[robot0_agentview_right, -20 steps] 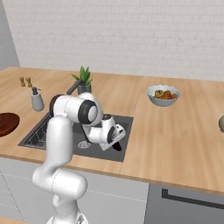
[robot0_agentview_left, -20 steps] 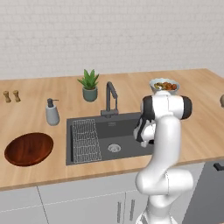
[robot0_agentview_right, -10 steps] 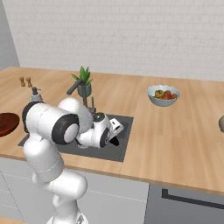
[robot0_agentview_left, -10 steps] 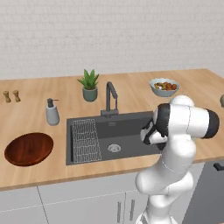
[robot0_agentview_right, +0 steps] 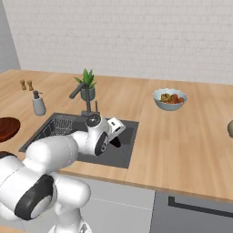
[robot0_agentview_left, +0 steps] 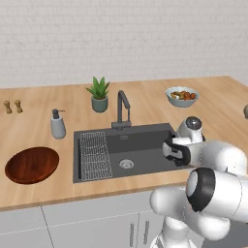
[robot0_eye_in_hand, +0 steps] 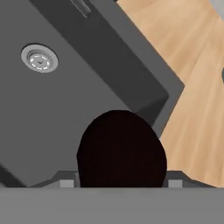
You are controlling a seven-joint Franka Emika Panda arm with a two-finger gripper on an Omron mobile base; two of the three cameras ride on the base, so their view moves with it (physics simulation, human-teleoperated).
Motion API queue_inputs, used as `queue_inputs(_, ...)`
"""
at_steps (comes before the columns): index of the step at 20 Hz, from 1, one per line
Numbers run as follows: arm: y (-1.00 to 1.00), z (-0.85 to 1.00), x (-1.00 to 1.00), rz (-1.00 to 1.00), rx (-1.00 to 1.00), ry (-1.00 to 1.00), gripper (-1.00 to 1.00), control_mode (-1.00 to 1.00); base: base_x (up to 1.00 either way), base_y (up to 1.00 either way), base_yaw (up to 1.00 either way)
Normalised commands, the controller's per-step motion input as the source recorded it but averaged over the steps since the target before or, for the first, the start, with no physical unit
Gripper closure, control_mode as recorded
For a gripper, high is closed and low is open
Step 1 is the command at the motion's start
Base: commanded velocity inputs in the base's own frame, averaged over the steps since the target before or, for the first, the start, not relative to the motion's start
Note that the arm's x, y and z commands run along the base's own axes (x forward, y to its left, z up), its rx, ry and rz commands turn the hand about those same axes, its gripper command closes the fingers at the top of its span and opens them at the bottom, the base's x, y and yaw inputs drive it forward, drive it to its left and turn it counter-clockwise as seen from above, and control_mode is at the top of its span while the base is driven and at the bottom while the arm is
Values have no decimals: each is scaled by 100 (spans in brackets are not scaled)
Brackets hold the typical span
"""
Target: Pick the avocado from the sink and place it in the bowl. Then pick the bowl and place it in the microwave. Then close the microwave door and press the start button.
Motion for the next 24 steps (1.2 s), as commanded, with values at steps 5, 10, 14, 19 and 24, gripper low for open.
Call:
queue_inputs(5,0,100,-49,-5,10,0,100,-100,0,0,0)
queue_inputs(10,6,94,-58,-1,12,0,100,-100,0,0,0)
queue_inputs(14,42,23,-79,-1,5,-3,100,-100,0,0,0)
queue_inputs(19,89,9,-80,1,0,-3,100,-100,0,0,0)
queue_inputs(24,100,28,-38,0,0,8,100,-100,0,0,0)
